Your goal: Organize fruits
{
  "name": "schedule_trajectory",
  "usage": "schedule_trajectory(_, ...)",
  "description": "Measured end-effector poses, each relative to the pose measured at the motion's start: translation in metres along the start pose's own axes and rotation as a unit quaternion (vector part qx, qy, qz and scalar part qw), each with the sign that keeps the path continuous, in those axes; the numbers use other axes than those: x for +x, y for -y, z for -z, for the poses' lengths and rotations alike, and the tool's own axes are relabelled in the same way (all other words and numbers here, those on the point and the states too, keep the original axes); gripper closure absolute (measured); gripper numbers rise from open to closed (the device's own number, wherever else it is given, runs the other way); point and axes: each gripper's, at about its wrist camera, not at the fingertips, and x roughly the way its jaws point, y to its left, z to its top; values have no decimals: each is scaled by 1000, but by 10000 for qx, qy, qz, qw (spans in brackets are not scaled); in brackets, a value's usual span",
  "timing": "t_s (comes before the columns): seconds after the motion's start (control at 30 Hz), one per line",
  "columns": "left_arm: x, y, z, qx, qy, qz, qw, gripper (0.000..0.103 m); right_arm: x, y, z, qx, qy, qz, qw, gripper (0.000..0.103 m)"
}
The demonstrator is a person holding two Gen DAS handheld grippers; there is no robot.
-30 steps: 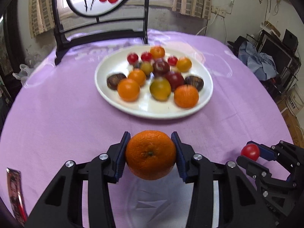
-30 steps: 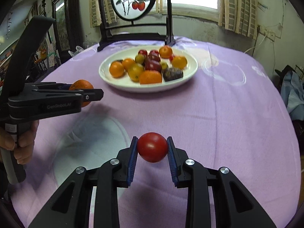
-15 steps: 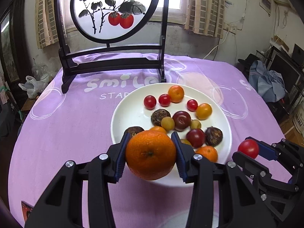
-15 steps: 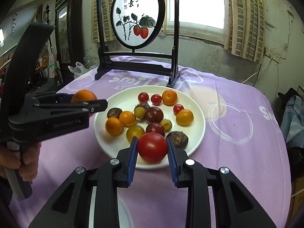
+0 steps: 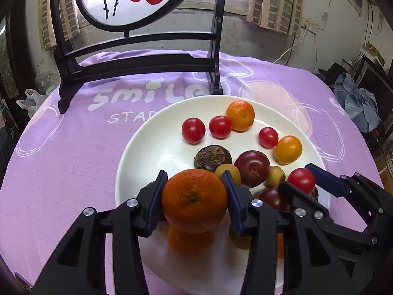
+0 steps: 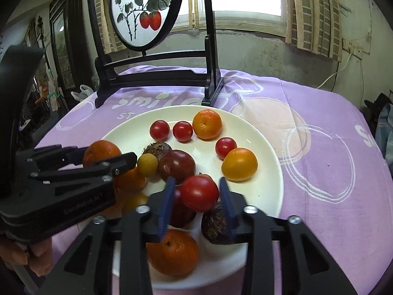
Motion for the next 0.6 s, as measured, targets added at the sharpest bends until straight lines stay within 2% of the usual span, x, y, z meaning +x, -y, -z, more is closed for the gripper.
schedule_trajectory(0.07,-3,-2,0,-79,65,-50,9999,39,0,3,1,59,-17,-38,10000,56)
schedule_trajectory(0.13,-9,-6,0,-206,138,20,9997,31,-3,4,3,73,-40,-54,10000,53)
schedule_trajectory(0.27,-26,-7,2,-210,250,2,9995,29,-16,0,8,-10,-21,13,10000,51)
schedule_trajectory(0.33,-37,-7,6,-221,315,-14,9993,24,-26,-2,10,5,9,44,10000,41)
schedule_trajectory(0.43,-54,-7,14,-252,430,-77,9987,19,-42,-5,15,2,60,48,10000,34)
schedule_trajectory(0.6,-83,-4,36,-190,473,24,9987,14,-75,-15,35,-195,144,93,9997,29)
